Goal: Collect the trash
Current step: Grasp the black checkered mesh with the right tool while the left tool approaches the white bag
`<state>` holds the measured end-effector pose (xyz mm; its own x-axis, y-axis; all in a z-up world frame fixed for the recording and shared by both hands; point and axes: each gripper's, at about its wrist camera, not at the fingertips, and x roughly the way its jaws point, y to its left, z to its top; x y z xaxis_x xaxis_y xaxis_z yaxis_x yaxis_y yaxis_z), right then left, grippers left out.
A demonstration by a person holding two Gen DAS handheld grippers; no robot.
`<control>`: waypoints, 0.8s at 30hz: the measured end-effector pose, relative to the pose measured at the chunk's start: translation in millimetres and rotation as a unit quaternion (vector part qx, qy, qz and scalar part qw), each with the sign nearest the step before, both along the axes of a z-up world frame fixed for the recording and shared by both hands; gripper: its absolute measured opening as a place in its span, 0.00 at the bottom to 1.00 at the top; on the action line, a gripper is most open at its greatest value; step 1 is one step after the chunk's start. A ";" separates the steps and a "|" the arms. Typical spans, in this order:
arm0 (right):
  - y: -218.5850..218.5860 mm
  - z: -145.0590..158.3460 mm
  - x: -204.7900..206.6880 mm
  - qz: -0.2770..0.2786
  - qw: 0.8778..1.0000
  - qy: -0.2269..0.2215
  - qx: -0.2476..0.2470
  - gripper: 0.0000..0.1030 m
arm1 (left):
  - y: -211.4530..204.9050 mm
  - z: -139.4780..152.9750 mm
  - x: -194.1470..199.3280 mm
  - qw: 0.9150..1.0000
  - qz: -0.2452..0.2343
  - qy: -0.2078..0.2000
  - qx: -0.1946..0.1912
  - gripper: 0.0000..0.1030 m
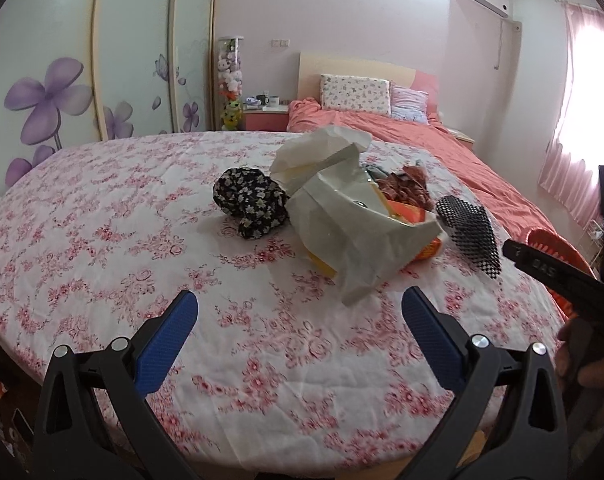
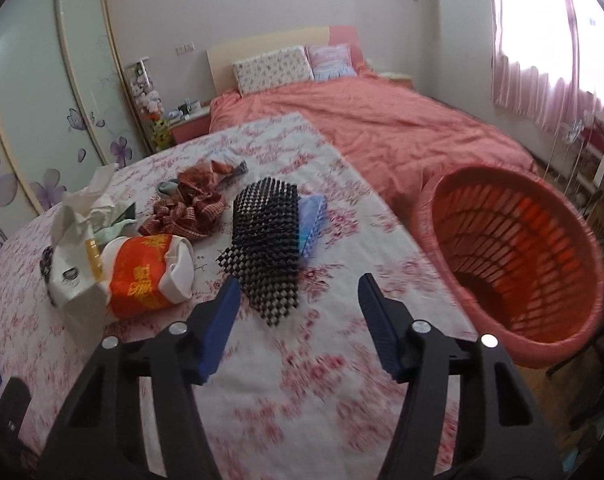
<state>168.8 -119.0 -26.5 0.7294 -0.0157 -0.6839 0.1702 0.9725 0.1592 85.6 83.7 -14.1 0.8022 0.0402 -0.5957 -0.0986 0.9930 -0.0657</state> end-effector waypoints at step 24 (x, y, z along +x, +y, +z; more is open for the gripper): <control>1.4 13.7 -2.8 0.059 0.998 -0.020 0.011 0.06 | -1.7 12.2 58.4 0.997 -0.037 0.016 -0.061 0.84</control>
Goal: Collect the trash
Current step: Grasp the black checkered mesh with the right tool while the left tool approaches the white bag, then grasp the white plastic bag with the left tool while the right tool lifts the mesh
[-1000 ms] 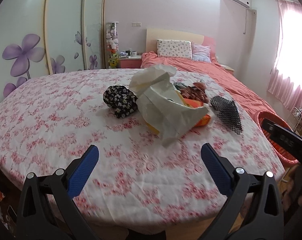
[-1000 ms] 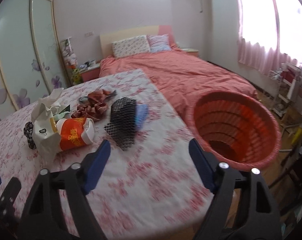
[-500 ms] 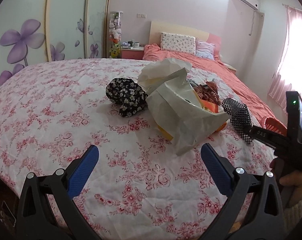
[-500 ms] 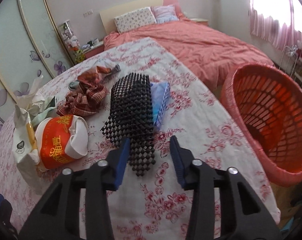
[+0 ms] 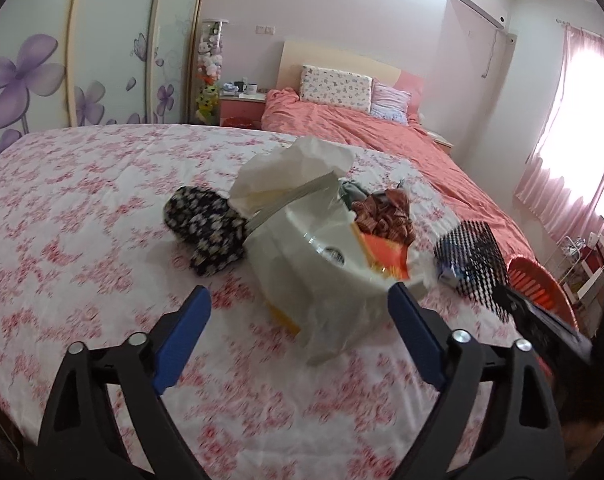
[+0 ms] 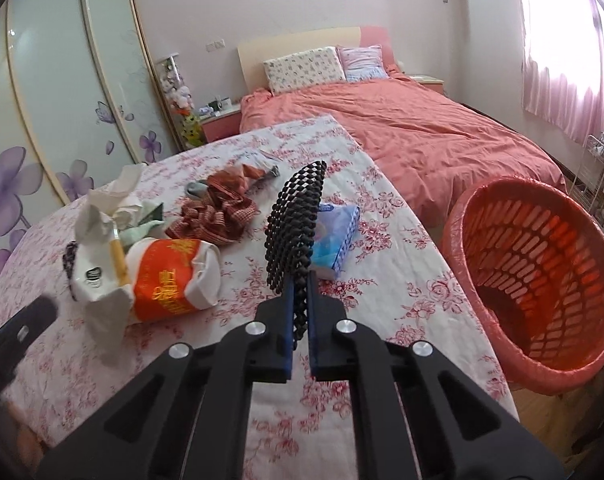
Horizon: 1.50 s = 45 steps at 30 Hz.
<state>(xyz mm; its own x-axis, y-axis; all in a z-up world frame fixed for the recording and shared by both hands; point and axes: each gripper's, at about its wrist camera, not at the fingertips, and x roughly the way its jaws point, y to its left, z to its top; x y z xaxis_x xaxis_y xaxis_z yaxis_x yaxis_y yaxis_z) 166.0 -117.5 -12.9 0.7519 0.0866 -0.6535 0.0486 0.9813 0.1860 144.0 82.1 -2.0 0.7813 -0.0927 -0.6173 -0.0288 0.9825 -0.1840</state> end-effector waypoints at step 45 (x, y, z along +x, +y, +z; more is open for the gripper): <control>-48.3 61.5 -81.1 -0.040 0.996 -0.082 -0.023 0.06 | -69.0 36.3 0.0 0.989 -0.142 -0.003 -0.049 0.15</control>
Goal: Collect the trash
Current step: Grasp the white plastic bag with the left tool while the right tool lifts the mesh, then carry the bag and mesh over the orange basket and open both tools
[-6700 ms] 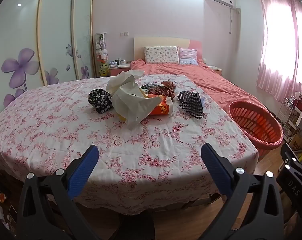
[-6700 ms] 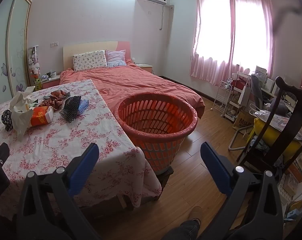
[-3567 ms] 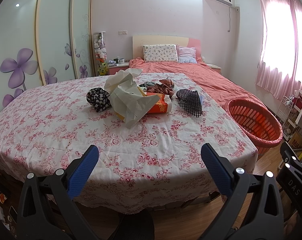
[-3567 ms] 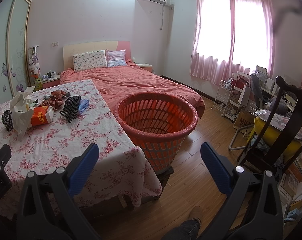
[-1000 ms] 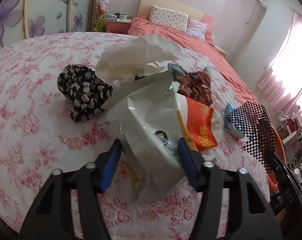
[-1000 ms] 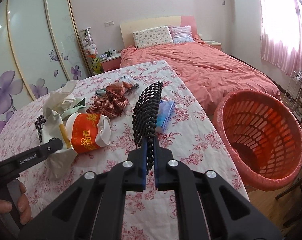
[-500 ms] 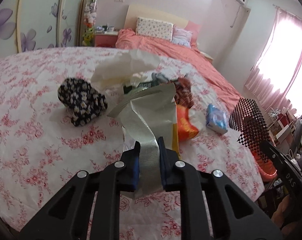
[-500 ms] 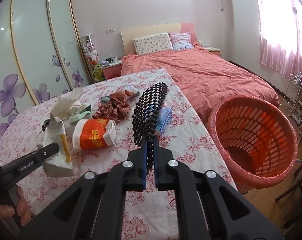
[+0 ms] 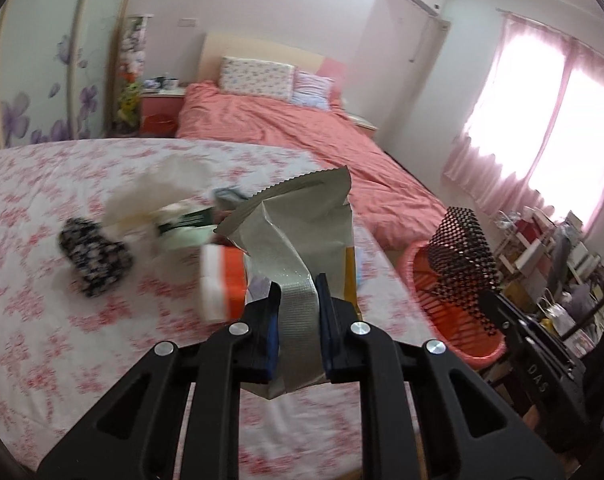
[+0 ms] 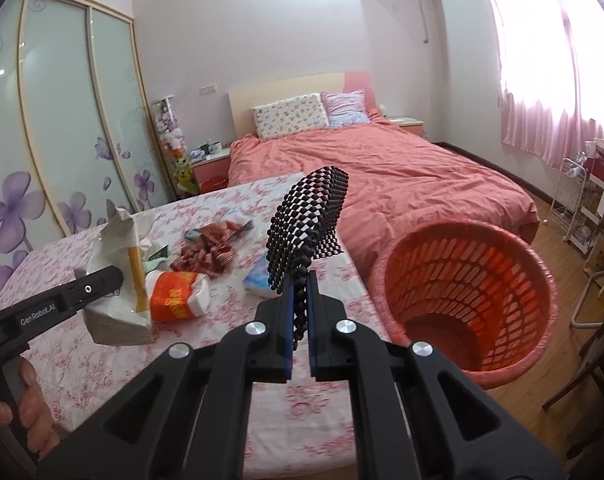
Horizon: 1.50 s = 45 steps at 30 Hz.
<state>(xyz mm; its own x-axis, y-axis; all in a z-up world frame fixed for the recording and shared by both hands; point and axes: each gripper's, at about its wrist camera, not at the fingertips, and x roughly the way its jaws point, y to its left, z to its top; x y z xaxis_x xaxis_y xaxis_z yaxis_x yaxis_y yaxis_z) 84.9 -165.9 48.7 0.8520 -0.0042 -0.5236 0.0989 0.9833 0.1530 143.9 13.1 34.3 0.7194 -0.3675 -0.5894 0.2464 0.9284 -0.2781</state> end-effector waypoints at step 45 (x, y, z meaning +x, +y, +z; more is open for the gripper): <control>-163.9 -38.8 -7.7 -0.140 0.990 0.004 0.014 0.06 | -224.8 -34.2 46.2 0.975 -0.219 0.028 0.023 0.17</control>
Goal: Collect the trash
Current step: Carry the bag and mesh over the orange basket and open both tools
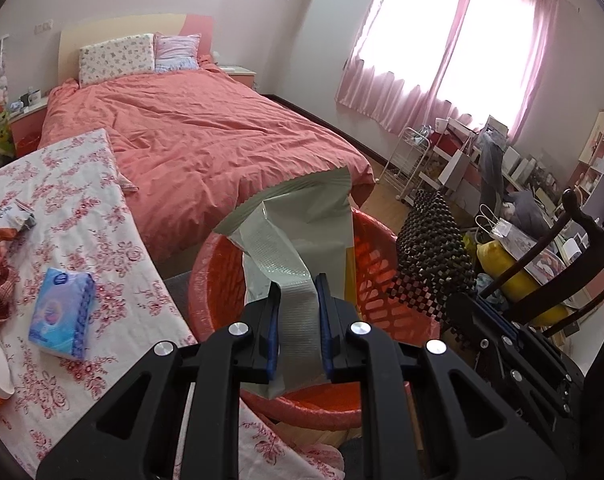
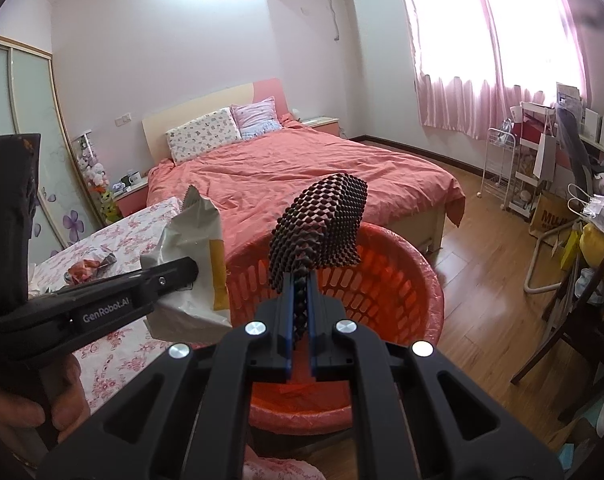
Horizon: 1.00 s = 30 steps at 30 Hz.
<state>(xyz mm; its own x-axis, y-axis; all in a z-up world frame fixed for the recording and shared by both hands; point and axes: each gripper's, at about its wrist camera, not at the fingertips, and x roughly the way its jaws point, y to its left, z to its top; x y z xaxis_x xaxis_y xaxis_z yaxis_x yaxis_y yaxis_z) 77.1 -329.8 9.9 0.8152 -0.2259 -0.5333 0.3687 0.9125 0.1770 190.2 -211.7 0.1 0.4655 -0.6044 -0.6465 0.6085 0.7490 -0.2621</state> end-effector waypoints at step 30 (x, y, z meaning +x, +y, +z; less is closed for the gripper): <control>-15.7 -10.4 -4.4 -0.025 0.999 0.015 0.021 0.24 | 13.2 -12.8 6.4 0.999 0.029 0.029 0.020 0.51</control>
